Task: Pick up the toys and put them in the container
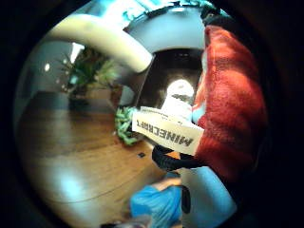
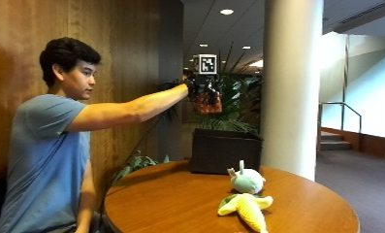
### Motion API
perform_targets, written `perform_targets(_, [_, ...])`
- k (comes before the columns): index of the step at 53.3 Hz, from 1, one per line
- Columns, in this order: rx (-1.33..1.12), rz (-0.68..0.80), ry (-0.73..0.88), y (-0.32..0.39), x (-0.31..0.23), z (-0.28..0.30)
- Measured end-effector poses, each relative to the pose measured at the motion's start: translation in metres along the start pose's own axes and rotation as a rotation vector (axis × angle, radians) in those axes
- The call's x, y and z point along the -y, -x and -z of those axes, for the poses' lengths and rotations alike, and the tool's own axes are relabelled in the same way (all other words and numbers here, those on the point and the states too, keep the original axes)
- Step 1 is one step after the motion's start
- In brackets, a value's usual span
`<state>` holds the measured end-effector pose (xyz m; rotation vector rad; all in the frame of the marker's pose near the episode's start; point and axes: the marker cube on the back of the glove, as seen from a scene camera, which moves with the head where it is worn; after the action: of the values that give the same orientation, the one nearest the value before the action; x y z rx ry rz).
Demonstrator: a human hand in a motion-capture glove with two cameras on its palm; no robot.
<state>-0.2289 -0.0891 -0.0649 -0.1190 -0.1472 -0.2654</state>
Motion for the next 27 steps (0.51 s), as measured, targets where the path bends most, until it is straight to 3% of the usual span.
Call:
perform_targets(5, [0.000, 0.052, -0.027, 0.011, 0.021, -0.017])
perform_targets(11, [0.053, 0.031, -0.038, -0.025, 0.023, -0.042])
perform_targets(19, [0.089, 0.066, -0.022, -0.007, 0.048, -0.073])
perform_targets(27, [0.112, -0.052, 0.002, 0.005, 0.073, -0.102])
